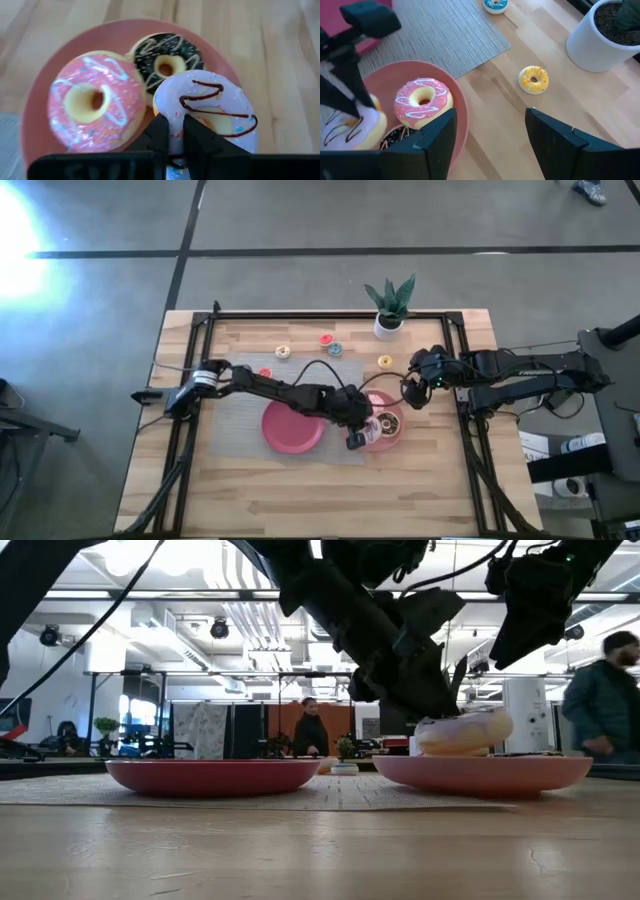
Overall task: Pick & Place donuts
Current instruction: Put the large purple donut on the light pink plate, then put the small orange donut on the pink plate
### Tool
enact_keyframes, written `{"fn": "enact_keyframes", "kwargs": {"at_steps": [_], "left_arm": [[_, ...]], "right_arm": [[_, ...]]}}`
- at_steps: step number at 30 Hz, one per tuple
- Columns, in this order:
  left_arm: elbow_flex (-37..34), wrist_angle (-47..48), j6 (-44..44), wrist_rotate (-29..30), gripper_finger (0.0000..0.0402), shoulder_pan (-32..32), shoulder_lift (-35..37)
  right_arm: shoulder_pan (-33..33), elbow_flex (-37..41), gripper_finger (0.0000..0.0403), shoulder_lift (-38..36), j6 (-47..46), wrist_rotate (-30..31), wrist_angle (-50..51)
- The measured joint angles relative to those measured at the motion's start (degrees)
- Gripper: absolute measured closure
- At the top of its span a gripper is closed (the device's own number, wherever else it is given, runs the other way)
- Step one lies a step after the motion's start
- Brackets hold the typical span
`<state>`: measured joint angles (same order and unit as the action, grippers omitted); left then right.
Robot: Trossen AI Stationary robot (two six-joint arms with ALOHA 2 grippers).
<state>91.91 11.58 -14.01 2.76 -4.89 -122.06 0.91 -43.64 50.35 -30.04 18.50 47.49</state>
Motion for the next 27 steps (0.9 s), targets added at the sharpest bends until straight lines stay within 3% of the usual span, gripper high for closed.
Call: {"fn": "enact_keyframes", "kwargs": {"at_steps": [14, 22, 27], "left_arm": [[-0.25, 6.14, -2.63, 1.12, 0.0221, -0.31, 0.69], [-0.32, 12.24, -1.02, 4.80, 0.0210, -0.31, 6.32], [-0.24, 24.50, -0.72, 9.48, 0.0209, 0.05, 12.38]], "right_arm": [[-0.02, 2.48, 0.0177, -0.02, -3.16, 0.12, 0.08], [-0.04, 2.73, 0.0177, -0.06, -3.04, 0.11, -0.30], [-0.04, 2.81, 0.0177, 0.04, -3.04, 0.10, -0.99]]}}
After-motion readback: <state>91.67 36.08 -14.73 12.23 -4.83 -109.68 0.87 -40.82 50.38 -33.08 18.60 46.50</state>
